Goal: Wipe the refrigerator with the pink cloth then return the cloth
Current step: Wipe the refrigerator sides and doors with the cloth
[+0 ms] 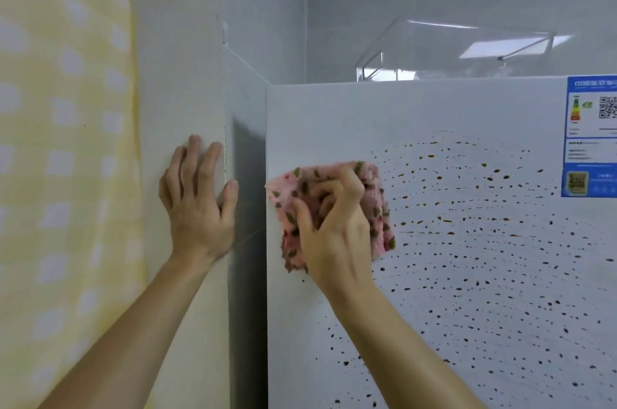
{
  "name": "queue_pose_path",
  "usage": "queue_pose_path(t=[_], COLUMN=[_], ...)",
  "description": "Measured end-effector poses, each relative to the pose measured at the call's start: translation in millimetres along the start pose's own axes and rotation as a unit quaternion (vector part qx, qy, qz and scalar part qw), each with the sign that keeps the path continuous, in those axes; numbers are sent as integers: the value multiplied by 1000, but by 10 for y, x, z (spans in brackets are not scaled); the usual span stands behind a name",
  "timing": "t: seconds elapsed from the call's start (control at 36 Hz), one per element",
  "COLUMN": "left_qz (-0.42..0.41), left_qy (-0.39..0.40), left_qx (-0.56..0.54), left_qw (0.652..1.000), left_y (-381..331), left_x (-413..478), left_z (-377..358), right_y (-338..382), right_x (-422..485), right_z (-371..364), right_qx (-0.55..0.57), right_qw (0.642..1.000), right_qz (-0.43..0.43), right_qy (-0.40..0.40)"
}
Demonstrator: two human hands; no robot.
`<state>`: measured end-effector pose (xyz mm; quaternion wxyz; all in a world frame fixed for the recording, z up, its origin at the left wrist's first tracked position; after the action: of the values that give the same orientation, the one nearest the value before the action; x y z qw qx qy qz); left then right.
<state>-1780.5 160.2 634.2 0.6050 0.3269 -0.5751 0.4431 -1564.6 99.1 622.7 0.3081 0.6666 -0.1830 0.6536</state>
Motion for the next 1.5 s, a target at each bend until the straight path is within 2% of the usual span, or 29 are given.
queue_pose_path(t=[0.08, 0.19, 0.28, 0.42, 0.61, 0.78, 1.06, 1.19, 1.39, 1.5], left_qz=[-4, -7, -3, -8, -8, 1, -38, -30, -43, -41], left_qy=[-17, -27, -28, -26, -36, -26, -10, -4, -16, -23], left_qx=[5, 4, 0, 9, 5, 15, 12, -1, -11, -17], left_qw=[1000, 1000, 1000, 1000, 999, 1000, 999, 1000, 999, 999], left_y=[23, 32, 32, 40, 18, 18, 11, 0, 12, 21], left_x=[-12, -7, -5, -10, 0, 128, 549, 559, 563, 568], left_z=[-3, -1, -1, -4, -6, 80, 151, 140, 155, 150], right_y=[27, 10, -15, -58, -70, 28, 255, 229, -6, -34], right_x=[-77, -100, -138, -59, 96, 336, 953, 637, -316, -294], right_z=[-32, -79, -88, -9, -132, -308, -537, -503, -398, -317], right_qx=[-85, -215, -268, -333, -352, -368, -358, -337, -349, -323], right_qw=[992, 957, 941, 927, 921, 919, 929, 935, 927, 933], right_qz=[93, 194, 203, 169, 120, 101, 76, 102, 113, 131], right_qy=[-25, -32, -16, 15, 118, 103, 47, 51, 78, 95])
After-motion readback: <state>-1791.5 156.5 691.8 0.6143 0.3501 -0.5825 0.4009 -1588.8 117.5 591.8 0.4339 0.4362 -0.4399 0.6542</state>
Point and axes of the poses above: each hand's wrist, its own x-axis towards the middle knuckle, its own z-axis out of the back of the hand, y = z × x, the point moved 6 cm from there along x, towards the middle knuckle, and after that the axes turned 6 degrees about y, right-handed, at the moved point
